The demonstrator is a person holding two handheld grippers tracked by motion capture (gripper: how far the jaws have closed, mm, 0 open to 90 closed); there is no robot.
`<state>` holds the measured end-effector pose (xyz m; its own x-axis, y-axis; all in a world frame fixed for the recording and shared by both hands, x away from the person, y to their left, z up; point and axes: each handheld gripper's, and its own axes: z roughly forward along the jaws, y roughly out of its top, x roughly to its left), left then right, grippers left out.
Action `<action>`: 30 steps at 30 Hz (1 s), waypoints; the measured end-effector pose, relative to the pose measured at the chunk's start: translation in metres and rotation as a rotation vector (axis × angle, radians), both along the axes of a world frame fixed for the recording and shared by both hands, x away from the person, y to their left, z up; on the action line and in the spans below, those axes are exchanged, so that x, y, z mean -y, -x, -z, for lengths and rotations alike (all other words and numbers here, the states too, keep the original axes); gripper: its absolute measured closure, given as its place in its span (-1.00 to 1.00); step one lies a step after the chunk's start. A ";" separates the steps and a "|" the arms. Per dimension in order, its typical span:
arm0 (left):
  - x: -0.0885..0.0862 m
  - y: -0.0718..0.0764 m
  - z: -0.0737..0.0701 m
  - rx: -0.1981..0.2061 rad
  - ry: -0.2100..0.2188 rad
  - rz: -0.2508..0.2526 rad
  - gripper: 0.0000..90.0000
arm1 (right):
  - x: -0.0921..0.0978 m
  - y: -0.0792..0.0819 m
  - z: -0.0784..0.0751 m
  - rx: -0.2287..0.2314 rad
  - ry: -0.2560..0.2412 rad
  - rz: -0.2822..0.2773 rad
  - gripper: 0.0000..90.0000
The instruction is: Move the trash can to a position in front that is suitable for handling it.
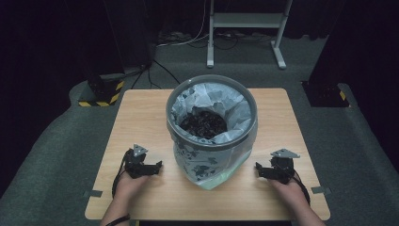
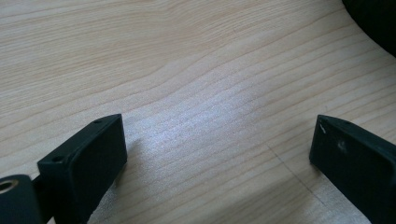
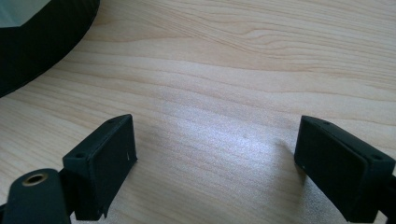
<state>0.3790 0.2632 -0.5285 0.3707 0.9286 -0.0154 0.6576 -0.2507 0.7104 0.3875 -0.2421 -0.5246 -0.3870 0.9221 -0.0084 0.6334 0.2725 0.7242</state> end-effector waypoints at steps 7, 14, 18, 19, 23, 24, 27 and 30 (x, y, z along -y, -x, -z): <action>0.000 -0.003 -0.001 -0.012 -0.004 -0.004 -0.92 | 0.001 0.001 0.000 0.003 0.003 -0.004 -0.72; -0.002 -0.005 -0.013 0.017 0.014 -0.045 -0.89 | -0.002 0.006 -0.004 0.066 0.028 -0.029 -0.72; 0.002 -0.003 -0.030 0.082 0.019 -0.037 -0.89 | -0.006 0.009 -0.018 0.124 0.016 -0.051 -0.72; 0.004 -0.002 -0.034 0.102 0.020 -0.033 -0.89 | -0.007 0.011 -0.023 0.142 0.012 -0.054 -0.72; 0.011 0.002 -0.053 0.175 0.021 -0.016 -0.89 | -0.011 0.017 -0.040 0.202 -0.014 -0.059 -0.72; 0.012 0.003 -0.057 0.190 0.019 -0.009 -0.89 | -0.012 0.019 -0.045 0.211 -0.023 -0.054 -0.72; 0.018 0.005 -0.067 0.240 0.011 0.003 -0.89 | -0.015 0.022 -0.059 0.257 -0.034 -0.053 -0.72; 0.022 0.006 -0.075 0.276 0.012 0.006 -0.89 | -0.017 0.026 -0.071 0.302 -0.038 -0.054 -0.72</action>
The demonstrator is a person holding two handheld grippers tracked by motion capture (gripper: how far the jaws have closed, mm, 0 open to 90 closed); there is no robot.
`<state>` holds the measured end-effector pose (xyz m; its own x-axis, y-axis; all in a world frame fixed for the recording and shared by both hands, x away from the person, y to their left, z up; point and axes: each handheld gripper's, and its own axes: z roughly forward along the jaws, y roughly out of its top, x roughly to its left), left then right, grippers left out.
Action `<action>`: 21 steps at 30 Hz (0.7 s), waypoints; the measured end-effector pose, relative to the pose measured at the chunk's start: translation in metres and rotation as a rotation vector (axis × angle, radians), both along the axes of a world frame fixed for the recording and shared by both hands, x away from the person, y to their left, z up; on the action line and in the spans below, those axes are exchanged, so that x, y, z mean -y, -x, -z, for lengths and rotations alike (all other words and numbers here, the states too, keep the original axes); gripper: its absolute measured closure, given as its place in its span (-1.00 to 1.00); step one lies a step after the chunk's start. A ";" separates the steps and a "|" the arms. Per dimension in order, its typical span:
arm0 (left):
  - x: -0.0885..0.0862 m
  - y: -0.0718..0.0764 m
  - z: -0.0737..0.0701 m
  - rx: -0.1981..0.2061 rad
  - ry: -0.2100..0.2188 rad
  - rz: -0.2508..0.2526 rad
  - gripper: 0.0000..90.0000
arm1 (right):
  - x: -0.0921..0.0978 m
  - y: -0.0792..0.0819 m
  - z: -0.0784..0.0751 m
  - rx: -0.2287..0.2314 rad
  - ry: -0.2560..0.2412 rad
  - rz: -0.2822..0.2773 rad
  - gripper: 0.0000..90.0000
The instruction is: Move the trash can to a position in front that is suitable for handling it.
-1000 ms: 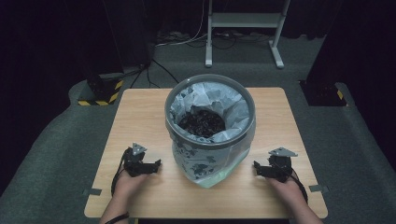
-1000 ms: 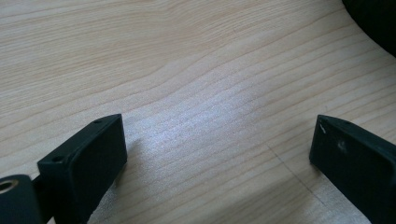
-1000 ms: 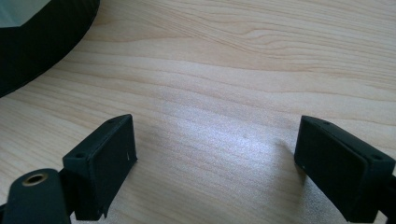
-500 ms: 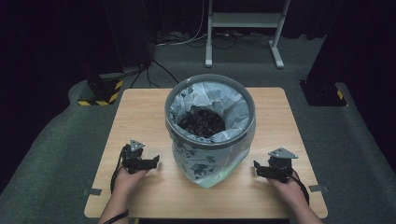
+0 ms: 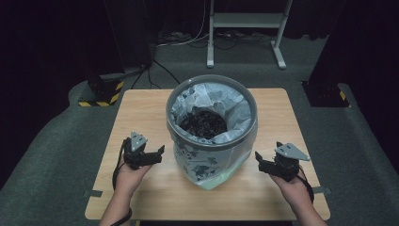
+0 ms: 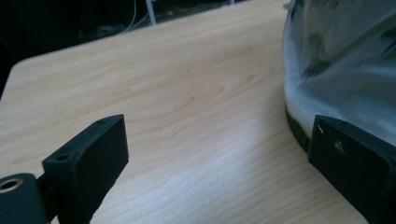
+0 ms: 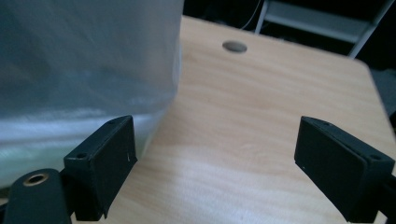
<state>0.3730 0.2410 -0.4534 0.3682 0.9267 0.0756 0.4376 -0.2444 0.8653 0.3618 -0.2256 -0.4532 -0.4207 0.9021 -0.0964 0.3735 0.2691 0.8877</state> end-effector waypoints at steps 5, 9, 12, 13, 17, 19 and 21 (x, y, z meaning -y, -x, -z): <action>0.005 0.001 -0.010 0.016 0.040 0.012 -0.89 | -0.002 0.003 -0.015 0.029 -0.019 -0.018 -0.72; 0.008 0.001 -0.020 0.044 0.069 0.005 -0.88 | -0.002 0.006 -0.029 0.066 -0.028 -0.025 -0.72; 0.010 0.000 -0.028 0.072 0.102 0.011 -0.87 | -0.002 0.005 -0.036 0.086 -0.030 -0.019 -0.71; 0.010 -0.001 -0.030 0.071 0.121 0.026 -0.87 | -0.002 0.004 -0.038 0.089 -0.029 -0.017 -0.71; 0.011 -0.010 -0.038 0.087 0.131 0.024 -0.87 | -0.004 -0.004 -0.046 0.099 -0.022 0.003 -0.71; 0.011 -0.012 -0.040 0.091 0.137 0.017 -0.86 | -0.004 -0.006 -0.048 0.101 -0.024 0.007 -0.71; 0.008 -0.017 -0.042 0.098 0.168 -0.001 -0.84 | -0.006 -0.014 -0.054 0.105 -0.025 0.018 -0.70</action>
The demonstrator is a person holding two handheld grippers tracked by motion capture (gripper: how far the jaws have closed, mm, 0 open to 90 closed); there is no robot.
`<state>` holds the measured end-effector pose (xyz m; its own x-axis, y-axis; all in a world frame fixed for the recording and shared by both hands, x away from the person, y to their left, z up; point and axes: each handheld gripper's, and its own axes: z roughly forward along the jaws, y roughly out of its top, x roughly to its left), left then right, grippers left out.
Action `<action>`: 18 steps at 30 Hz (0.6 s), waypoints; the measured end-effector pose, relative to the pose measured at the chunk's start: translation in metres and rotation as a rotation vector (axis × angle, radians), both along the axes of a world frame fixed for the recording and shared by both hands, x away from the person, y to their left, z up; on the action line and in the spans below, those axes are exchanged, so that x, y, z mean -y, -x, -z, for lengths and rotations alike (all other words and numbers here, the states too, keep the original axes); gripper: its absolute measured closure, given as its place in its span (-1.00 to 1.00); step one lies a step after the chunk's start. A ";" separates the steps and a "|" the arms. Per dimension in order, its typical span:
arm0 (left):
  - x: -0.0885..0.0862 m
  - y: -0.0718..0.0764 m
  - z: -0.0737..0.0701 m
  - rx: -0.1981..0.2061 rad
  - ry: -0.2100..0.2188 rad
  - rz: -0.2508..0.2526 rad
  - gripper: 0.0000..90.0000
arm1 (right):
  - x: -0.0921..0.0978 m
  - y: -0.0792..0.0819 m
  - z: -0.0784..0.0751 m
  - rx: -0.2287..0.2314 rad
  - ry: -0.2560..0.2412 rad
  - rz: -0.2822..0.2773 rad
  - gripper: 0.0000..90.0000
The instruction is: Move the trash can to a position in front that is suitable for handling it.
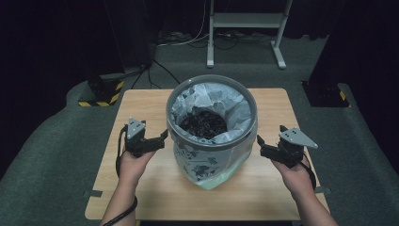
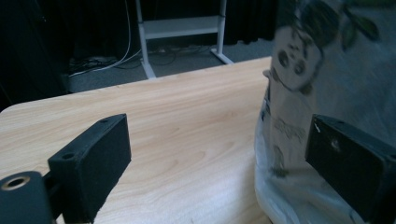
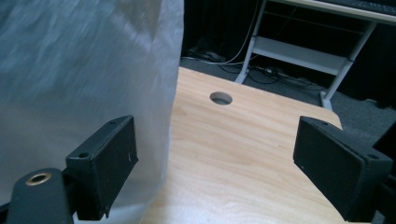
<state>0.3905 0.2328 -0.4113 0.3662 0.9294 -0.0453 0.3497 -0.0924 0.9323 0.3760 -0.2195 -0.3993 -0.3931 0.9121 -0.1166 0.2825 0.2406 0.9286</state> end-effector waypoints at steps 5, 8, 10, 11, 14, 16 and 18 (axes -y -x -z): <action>-0.003 -0.008 -0.001 -0.009 0.023 -0.024 -0.81 | -0.001 -0.012 -0.006 0.009 -0.020 0.039 -0.69; -0.003 -0.017 -0.006 0.004 0.028 -0.007 -0.76 | -0.001 -0.018 -0.007 0.005 -0.034 0.056 -0.69; -0.004 -0.020 -0.008 0.013 0.044 -0.002 -0.76 | -0.001 -0.020 -0.006 0.003 -0.039 0.069 -0.69; -0.004 -0.021 -0.009 0.016 0.046 -0.001 -0.76 | -0.001 -0.022 -0.006 -0.001 -0.042 0.073 -0.69; -0.002 -0.022 -0.009 0.020 0.050 0.004 -0.76 | -0.003 -0.024 -0.004 -0.008 -0.048 0.078 -0.69; 0.002 -0.022 -0.009 0.018 0.036 0.015 -0.76 | -0.007 -0.026 -0.002 -0.010 -0.047 0.080 -0.69; 0.006 -0.022 -0.009 0.009 0.029 0.029 -0.76 | -0.012 -0.027 -0.001 -0.013 -0.041 0.079 -0.69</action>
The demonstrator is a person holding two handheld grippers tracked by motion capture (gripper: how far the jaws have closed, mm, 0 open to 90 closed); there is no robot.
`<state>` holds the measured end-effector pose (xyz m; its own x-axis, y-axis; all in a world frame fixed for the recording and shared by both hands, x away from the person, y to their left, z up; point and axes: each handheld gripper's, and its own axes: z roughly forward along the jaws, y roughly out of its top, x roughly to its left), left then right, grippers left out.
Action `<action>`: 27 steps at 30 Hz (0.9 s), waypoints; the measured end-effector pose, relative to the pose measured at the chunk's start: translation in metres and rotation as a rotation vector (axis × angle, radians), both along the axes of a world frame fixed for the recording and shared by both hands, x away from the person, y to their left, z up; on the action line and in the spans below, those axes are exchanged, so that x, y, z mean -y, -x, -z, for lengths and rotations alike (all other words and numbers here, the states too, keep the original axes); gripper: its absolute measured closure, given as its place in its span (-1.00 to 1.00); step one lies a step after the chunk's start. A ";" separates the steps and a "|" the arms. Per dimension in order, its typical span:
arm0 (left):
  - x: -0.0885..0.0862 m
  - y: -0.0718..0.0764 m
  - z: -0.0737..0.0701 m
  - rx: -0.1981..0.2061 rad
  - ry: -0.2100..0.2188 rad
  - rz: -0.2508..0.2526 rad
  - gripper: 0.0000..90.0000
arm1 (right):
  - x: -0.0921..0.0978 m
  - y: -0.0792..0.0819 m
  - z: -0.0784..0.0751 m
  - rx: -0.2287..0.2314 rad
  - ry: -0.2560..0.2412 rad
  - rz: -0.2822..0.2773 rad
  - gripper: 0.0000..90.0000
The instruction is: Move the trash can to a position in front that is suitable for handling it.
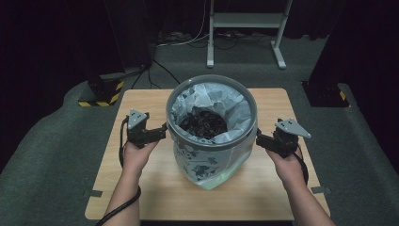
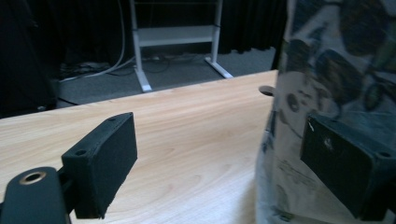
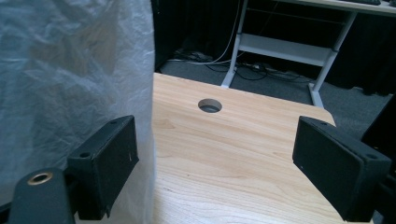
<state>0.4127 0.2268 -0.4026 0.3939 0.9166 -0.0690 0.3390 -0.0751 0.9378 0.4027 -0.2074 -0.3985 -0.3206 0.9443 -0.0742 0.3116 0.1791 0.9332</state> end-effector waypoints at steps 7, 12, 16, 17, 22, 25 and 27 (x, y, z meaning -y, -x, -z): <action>0.009 -0.001 0.003 -0.036 -0.024 0.026 -0.74 | -0.019 -0.001 0.008 -0.015 0.036 -0.006 -0.69; 0.011 0.002 0.000 -0.012 -0.010 0.047 -0.73 | -0.027 -0.002 0.010 -0.019 0.048 -0.015 -0.68; 0.012 0.002 0.001 -0.041 0.015 0.061 -0.69 | -0.027 -0.001 0.010 -0.019 0.047 -0.014 -0.67; 0.011 0.001 0.002 -0.044 0.023 0.065 -0.69 | -0.027 -0.001 0.010 -0.019 0.047 -0.016 -0.67; 0.013 0.001 0.004 -0.051 0.020 0.062 -0.66 | -0.026 -0.001 0.010 -0.017 0.043 -0.023 -0.67; 0.018 0.002 0.002 -0.042 0.003 0.064 -0.58 | -0.024 -0.001 0.011 -0.018 0.042 -0.017 -0.66; 0.022 0.002 0.002 -0.039 0.006 0.069 -0.57 | -0.021 -0.002 0.011 -0.020 0.042 -0.009 -0.66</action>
<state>0.4107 0.2048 -0.4048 0.4534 0.8867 -0.0911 0.3692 -0.0938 0.9246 0.4042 -0.1864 -0.4098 -0.3313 0.9374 -0.1076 0.3281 0.2214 0.9183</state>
